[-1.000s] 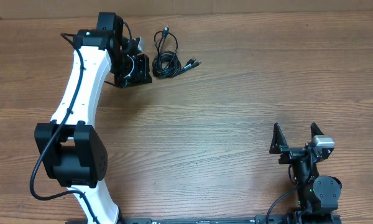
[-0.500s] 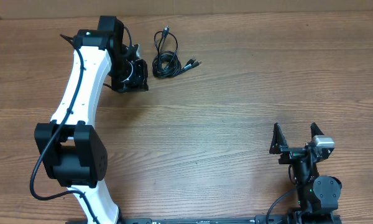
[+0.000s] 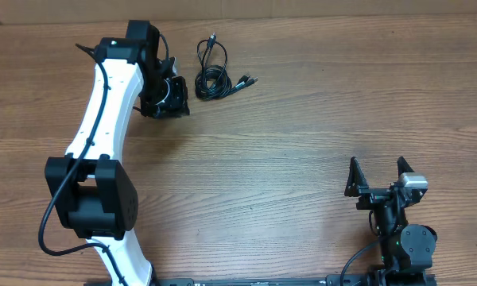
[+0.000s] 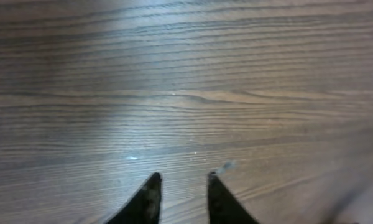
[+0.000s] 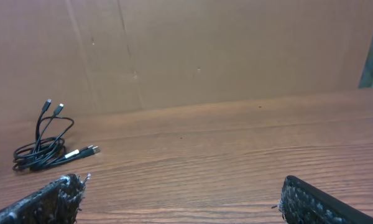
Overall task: Untangle cables
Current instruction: 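Reach the left gripper forward to the black cable coil, then swing the right gripper forward toward the cable coil beside the left gripper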
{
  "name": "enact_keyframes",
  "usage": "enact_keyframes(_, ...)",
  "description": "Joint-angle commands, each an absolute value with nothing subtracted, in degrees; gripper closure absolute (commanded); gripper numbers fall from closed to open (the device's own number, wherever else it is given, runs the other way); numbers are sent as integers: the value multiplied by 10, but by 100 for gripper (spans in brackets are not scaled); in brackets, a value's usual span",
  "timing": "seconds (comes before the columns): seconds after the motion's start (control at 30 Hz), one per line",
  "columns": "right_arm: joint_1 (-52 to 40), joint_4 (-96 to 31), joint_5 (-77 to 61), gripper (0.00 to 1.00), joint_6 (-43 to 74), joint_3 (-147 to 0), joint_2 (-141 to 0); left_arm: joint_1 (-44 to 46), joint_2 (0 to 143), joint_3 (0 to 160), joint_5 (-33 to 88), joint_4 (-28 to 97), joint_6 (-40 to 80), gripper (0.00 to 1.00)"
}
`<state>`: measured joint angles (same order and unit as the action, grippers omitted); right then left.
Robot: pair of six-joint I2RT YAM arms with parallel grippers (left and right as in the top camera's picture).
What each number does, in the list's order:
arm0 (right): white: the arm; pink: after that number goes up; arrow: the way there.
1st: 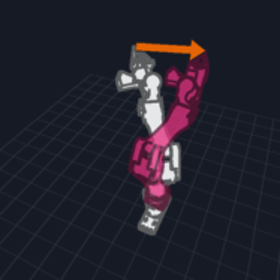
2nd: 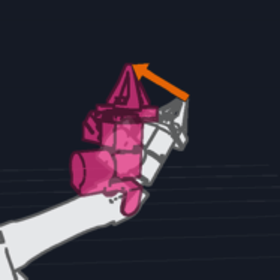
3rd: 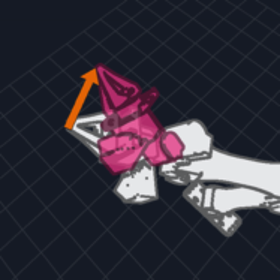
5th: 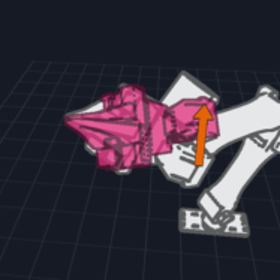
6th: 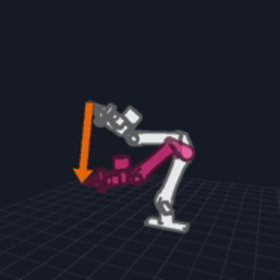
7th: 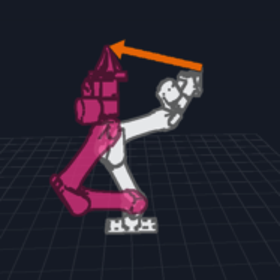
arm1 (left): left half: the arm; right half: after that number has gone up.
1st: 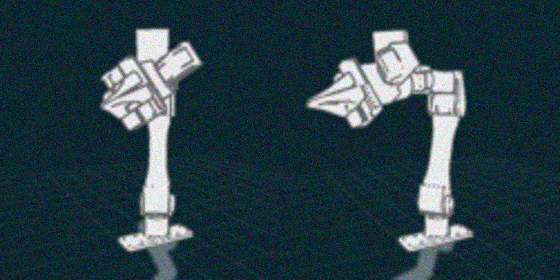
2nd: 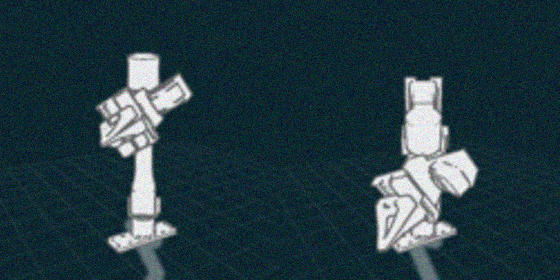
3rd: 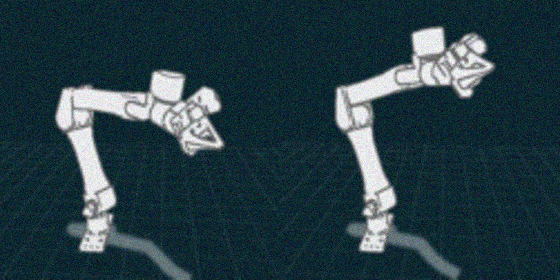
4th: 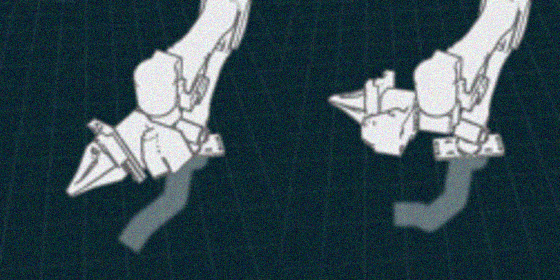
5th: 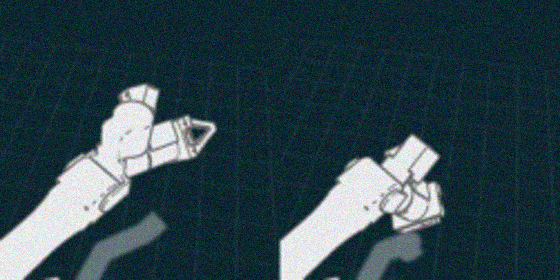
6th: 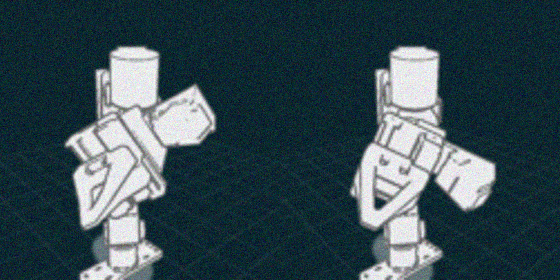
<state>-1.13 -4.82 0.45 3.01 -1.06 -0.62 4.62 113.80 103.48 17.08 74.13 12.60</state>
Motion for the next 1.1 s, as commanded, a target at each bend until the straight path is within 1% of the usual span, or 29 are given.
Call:
enact_keyframes(0.0,-10,-47,12,0,29,-4,-2,59,1143,1042,130,740,157,68)
enact_keyframes(0.03,-10,-47,12,0,29,-4,-2,61,1143,1042,129,740,157,64)
enact_keyframes(0.1,-10,-47,12,0,29,-4,-2,64,1143,1042,129,741,157,53)
enact_keyframes(0.23,-10,-47,12,0,29,-4,-2,71,1143,1042,106,741,157,53)
enact_keyframes(0.27,-10,-41,12,0,29,-4,-2,72,1143,1042,97,741,157,47)
enact_keyframes(0.3,-10,-37,12,0,29,-4,-2,72,1143,1042,96,741,157,43)
enact_keyframes(0.4,-10,-12,0,0,34,-4,-2,72,1143,1042,96,743,157,34)
enact_keyframes(0.5,-10,-1,-59,0,49,-4,-2,72,1143,1042,96,743,157,25)
enact_keyframes(0.6,-10,23,-85,0,49,-4,-2,72,1143,1042,96,743,157,17)
enact_keyframes(0.7,-10,42,-142,0,49,-5,-2,72,1143,1042,97,743,157,13)
enact_keyframes(0.8,-10,43,-185,0,50,-5,-2,74,1143,1039,100,737,159,15)
enact_keyframes(0.87,-10,40,-188,0,69,-18,-2,77,1144,1037,101,732,159,18)
enact_keyframes(0.97,-10,19,-188,0,77,-65,-4,81,1147,1036,101,730,159,19)
enact_keyframes(1.07,-10,-29,-187,0,74,-138,-25,84,1150,1036,101,728,162,20)
